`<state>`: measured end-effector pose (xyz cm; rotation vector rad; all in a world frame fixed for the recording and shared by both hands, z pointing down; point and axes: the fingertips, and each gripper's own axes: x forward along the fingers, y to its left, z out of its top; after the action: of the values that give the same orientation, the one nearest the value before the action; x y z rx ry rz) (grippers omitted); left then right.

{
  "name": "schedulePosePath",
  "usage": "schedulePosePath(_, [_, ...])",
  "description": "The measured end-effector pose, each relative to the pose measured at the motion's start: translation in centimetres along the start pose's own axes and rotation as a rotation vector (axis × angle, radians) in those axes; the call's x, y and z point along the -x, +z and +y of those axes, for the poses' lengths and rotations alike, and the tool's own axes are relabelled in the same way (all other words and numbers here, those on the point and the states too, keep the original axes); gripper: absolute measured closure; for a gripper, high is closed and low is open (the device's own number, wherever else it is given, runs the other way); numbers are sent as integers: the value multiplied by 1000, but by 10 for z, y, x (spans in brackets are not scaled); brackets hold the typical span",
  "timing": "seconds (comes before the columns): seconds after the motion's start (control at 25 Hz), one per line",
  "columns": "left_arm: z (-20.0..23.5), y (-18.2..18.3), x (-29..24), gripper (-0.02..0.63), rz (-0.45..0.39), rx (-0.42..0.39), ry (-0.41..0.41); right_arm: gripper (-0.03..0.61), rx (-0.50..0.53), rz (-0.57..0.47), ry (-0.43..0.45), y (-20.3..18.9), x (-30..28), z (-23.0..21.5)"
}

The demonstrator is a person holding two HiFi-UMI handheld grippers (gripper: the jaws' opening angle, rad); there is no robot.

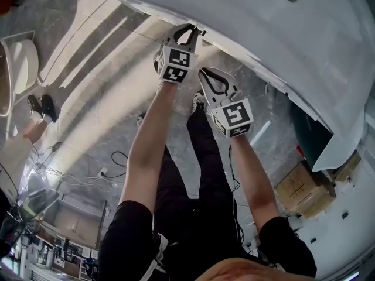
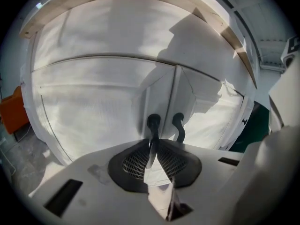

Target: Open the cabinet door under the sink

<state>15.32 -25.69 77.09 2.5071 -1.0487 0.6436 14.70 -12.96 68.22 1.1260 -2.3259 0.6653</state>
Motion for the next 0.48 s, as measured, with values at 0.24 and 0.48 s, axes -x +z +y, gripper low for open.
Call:
schedulePosePath(0.24, [-1,-13,22,560,-2,-19,-6,500,-22,56,11,-27,3,9])
schedulePosePath(0.48, [2,-32,56,561,-8,-7,41,500,-18,72,46,-35,-7,38])
